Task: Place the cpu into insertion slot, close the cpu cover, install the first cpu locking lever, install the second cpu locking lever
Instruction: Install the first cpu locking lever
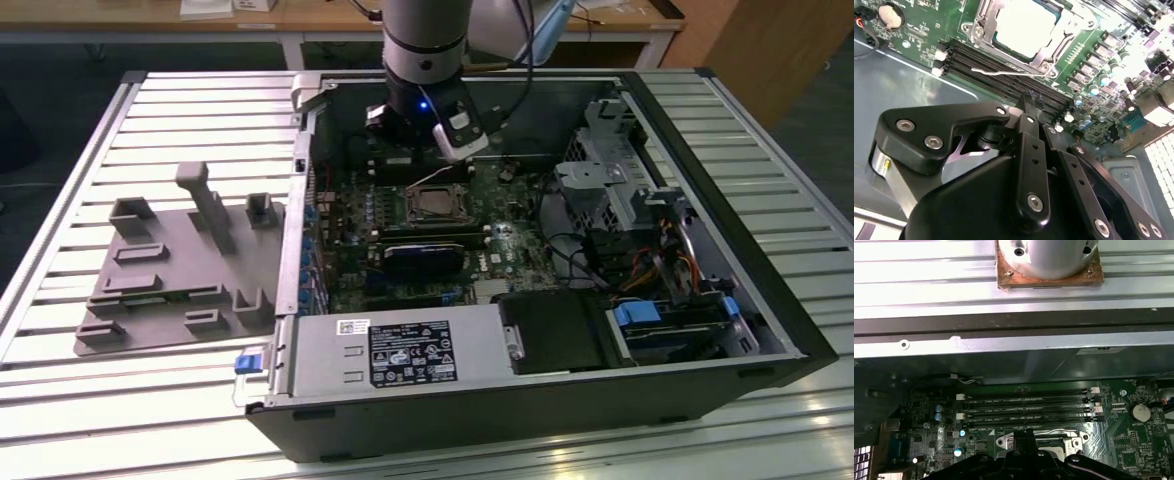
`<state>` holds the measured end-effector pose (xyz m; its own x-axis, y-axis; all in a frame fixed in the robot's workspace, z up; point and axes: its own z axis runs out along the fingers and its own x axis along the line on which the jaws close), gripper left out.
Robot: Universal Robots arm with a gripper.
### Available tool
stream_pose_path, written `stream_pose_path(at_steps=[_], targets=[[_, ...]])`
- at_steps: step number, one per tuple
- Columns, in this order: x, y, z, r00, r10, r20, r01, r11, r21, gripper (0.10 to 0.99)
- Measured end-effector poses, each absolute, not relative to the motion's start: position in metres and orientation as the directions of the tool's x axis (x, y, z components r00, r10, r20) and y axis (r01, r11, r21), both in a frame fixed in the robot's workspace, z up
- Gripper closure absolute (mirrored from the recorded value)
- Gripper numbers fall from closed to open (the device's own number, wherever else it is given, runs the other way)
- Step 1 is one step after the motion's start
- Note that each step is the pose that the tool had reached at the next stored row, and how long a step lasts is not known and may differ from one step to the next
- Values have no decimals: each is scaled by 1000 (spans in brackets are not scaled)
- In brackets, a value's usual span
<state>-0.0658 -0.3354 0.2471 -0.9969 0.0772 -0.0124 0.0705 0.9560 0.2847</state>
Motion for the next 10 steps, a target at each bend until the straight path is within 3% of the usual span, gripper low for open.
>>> stream_pose_path(at_steps=[5, 10], targets=[[-66, -335, 245, -994, 102, -38, 88, 955, 283, 984], [-66, -335, 244, -987, 149, -62, 128, 958, 258, 984]])
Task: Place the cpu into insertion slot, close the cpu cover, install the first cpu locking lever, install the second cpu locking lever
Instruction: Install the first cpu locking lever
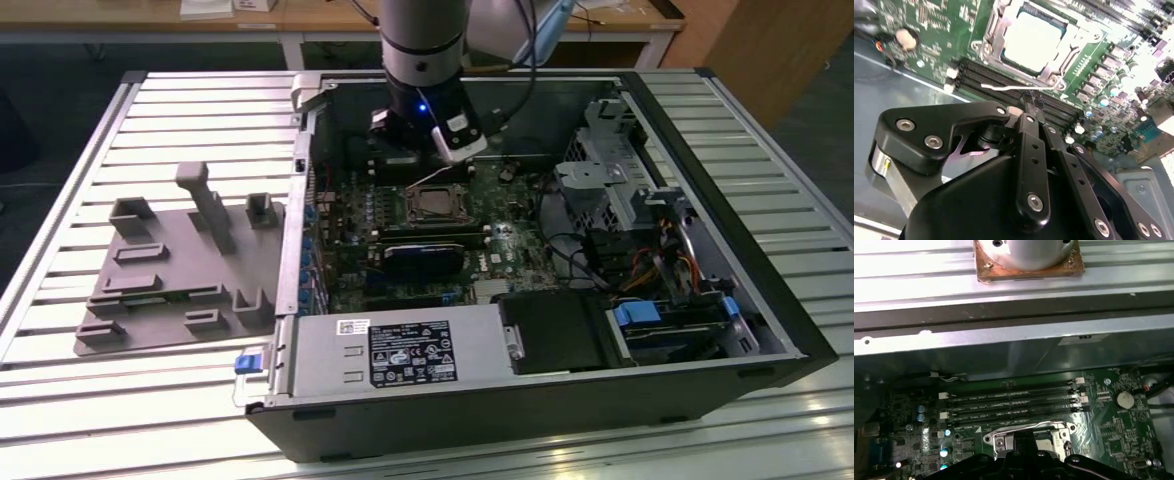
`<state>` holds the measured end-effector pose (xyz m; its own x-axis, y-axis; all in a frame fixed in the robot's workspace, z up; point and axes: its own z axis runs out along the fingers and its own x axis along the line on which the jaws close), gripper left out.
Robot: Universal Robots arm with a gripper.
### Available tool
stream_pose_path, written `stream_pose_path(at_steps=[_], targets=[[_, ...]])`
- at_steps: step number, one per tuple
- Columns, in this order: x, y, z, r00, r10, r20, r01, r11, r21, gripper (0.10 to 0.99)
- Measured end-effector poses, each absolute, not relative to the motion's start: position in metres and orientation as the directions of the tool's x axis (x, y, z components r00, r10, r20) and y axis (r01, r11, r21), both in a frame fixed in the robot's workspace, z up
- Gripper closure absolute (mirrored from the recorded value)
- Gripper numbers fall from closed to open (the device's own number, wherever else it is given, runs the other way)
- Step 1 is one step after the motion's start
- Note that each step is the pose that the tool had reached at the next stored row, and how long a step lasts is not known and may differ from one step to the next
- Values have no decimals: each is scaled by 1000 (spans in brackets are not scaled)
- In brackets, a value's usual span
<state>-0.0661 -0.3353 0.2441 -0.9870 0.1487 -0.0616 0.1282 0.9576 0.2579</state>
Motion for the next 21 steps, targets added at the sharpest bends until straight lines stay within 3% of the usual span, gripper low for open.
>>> stream_pose_path(at_steps=[7, 21], targets=[[-66, -335, 243, -975, 200, -93, 176, 960, 217, 984], [-60, -326, 238, -968, 232, -94, 207, 954, 215, 984]])
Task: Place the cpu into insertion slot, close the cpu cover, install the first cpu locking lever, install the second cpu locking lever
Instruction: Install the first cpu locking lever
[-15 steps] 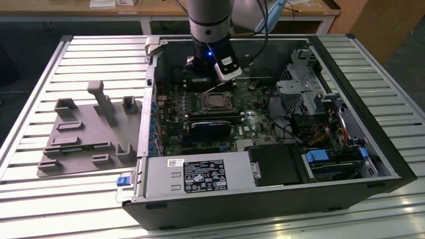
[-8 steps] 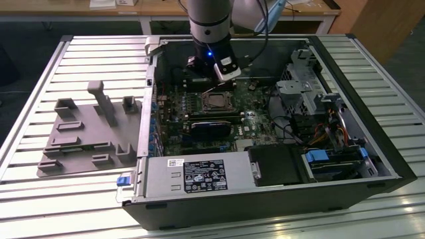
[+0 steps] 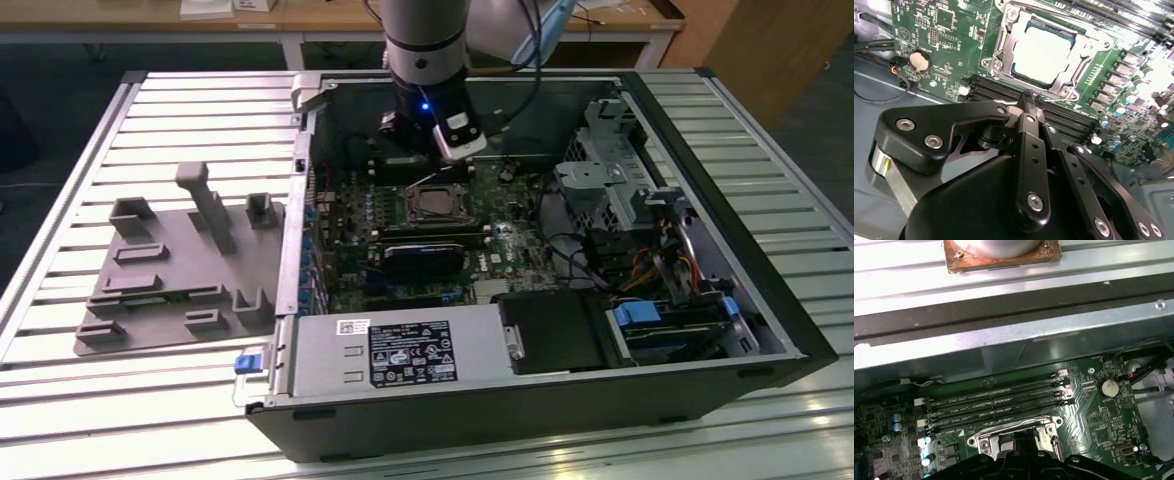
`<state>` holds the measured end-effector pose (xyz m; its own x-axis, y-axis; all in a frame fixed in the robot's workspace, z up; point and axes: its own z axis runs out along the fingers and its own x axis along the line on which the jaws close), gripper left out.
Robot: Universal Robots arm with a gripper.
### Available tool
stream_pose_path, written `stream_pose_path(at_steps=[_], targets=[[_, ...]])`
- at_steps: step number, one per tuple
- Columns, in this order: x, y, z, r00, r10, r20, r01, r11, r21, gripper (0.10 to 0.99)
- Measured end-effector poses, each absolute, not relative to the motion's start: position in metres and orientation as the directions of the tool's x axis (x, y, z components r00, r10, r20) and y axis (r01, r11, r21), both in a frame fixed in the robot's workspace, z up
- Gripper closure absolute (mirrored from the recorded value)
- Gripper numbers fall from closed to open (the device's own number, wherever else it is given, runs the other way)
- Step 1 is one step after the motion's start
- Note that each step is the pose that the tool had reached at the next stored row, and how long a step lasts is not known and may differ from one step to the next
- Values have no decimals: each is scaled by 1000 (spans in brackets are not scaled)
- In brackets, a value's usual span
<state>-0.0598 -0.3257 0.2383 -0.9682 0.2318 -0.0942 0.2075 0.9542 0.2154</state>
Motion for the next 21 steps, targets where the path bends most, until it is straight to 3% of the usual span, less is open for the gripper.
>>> stream_pose_path(at_steps=[21], targets=[[-53, -313, 226, -967, 236, -95, 212, 954, 213, 984]])
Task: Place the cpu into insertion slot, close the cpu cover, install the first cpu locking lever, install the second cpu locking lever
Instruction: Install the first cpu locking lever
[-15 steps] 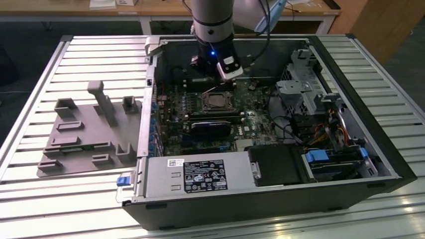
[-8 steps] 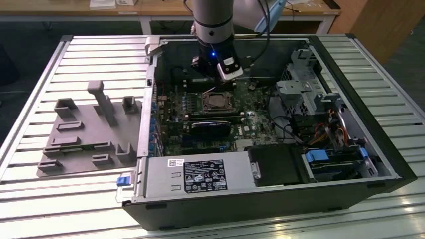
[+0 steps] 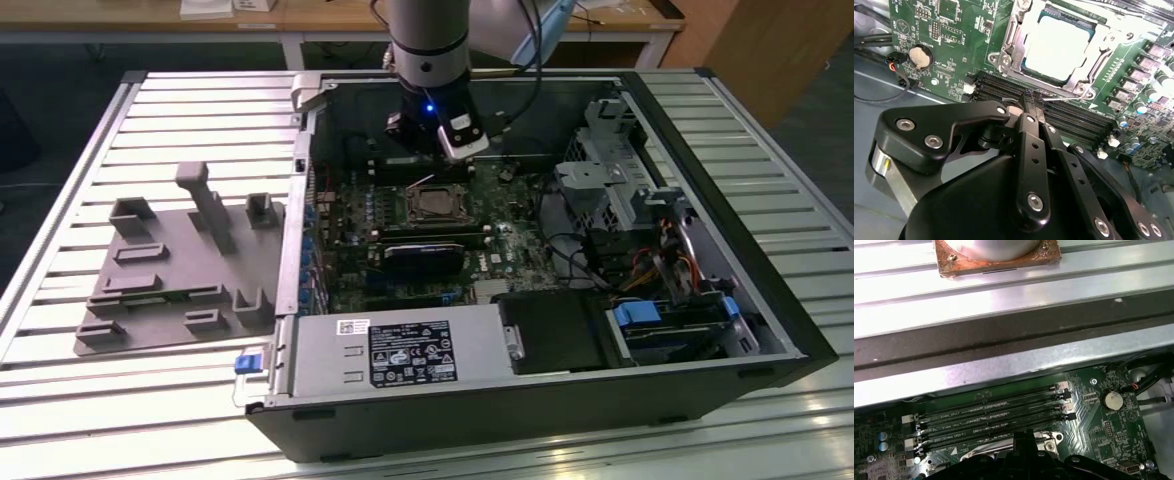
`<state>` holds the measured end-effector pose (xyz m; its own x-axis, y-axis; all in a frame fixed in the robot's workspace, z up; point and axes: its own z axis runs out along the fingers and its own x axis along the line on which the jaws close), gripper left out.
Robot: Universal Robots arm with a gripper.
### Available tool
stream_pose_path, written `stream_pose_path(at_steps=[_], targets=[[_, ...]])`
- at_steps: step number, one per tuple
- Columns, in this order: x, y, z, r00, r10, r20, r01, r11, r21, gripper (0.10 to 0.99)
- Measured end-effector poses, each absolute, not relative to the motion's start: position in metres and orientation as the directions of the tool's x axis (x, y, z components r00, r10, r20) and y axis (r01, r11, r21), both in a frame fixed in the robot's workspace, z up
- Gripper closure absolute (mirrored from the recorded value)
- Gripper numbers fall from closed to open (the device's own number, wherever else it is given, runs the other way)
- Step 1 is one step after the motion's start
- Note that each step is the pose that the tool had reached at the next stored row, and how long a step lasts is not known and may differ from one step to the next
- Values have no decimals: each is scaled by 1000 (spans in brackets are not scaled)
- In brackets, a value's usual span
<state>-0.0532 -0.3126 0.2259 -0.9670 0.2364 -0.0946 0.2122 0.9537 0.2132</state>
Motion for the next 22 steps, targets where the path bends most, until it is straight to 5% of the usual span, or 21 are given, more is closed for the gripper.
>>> stream_pose_path(at_steps=[22], targets=[[-53, -311, 215, -964, 237, -125, 206, 953, 222, 984]])
